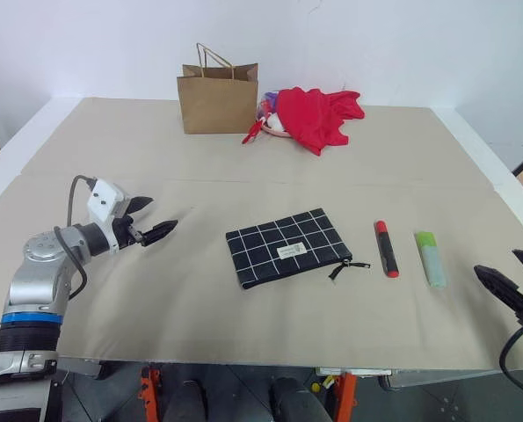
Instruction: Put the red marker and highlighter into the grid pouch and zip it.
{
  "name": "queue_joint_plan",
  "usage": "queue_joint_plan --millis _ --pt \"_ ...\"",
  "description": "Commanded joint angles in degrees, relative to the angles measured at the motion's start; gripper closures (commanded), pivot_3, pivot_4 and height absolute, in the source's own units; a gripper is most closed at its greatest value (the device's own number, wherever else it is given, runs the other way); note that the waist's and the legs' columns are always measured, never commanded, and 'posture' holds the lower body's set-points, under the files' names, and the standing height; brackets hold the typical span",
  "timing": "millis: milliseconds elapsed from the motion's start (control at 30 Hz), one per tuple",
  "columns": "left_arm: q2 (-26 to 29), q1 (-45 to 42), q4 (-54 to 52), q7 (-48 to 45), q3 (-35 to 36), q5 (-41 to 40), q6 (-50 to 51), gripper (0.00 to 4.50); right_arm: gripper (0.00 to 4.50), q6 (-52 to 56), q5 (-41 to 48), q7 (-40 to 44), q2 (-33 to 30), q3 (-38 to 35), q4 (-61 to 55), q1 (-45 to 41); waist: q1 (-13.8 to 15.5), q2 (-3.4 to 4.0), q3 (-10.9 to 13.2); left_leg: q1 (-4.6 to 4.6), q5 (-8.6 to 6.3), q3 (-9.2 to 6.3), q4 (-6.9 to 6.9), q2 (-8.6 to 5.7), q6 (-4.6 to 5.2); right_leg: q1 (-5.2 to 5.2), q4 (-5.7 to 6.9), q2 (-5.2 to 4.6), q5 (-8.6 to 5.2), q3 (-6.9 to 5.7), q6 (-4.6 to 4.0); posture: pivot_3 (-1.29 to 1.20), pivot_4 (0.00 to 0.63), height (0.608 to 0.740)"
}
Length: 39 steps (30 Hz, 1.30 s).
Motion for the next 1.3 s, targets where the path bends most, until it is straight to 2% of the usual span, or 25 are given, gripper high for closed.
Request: queue_joint_plan --millis 33,300,633,1133,1167,1200,1233,1300 --pt "1.7 0.9 -2.3 -2.3 0.6 -0.1 -2.0 0.03 0.02 -0.2 0.2 0.0 -1.2 -1.8 -1.7 -0.3 0.0 0.00 0.0 0.00 0.00 0.00 0.00 0.00 0.00 0.00 0.00 0.00 0.00 0.00 0.00 0.00 0.150 0.740" --pt "4.1 3.5 -4.1 -11.5 -0.9 -1.3 -3.2 0.03 0.02 2.6 0.9 -0.6 -1.2 -1.1 -5.7 -1.1 0.1 0.06 0.0 0.00 0.00 -0.03 -0.01 0.01 0.00 0.00 0.01 0.00 -0.02 -0.04 -0.04 0.00 0.150 0.740" --pt "2.9 3.4 -3.8 -9.9 -0.3 -1.1 -3.9 0.03 0.02 7.3 2.5 0.9 -1.7 -0.2 -12.5 0.9 0.1 0.07 0.0 0.00 0.00 -0.03 -0.01 0.00 0.00 0.00 0.01 -0.01 -0.03 -0.05 -0.05 0.00 0.150 0.740" --pt "2.8 3.5 -3.9 -9.6 -0.2 -1.2 -3.9 0.03 0.02 9.6 2.2 1.4 -1.4 -0.5 -13.5 0.1 0.1 0.07 0.0 -0.02 -0.01 -0.06 0.01 0.00 0.01 0.02 0.01 -0.01 -0.04 -0.08 -0.04 0.00 0.150 0.740" --pt "1.2 3.0 -9.6 -11.9 -5.1 -1.5 -3.2 0.03 0.02 11.0 -2.2 -3.7 4.1 12.0 -12.9 -12.7 0.1 0.07 0.0 -0.02 0.00 -0.05 0.02 0.00 0.01 0.02 0.01 -0.01 -0.04 -0.08 -0.04 0.00 0.150 0.740" --pt "0.0 2.7 -13.9 -13.7 -8.8 -1.7 -2.7 0.03 0.02 11.9 -5.7 -7.6 8.4 21.5 -12.2 -22.5 -1.5 -0.42 0.1 0.00 0.00 -0.05 0.02 0.00 0.01 0.03 0.02 -0.01 -0.04 -0.08 -0.04 0.00 0.150 0.740" --pt "-0.8 2.7 -16.9 -15.4 -11.6 -1.7 -2.7 0.03 0.02 12.4 -8.4 -10.4 12.3 27.9 -10.8 -29.9 -1.9 -0.44 0.1 0.38 -0.02 0.02 0.09 0.22 -0.03 0.22 -0.02 0.05 0.20 -0.16 -0.40 0.00 0.150 0.740" --pt "-1.4 3.2 -18.5 -16.7 -13.3 -1.4 -2.8 0.03 0.02 12.2 -11.4 -11.6 15.9 31.8 -7.9 -35.7 -3.1 0.08 0.6 0.59 0.16 -0.19 0.16 0.05 -0.07 0.31 -0.23 -0.01 0.76 -0.10 -0.51 0.00 0.150 0.740"
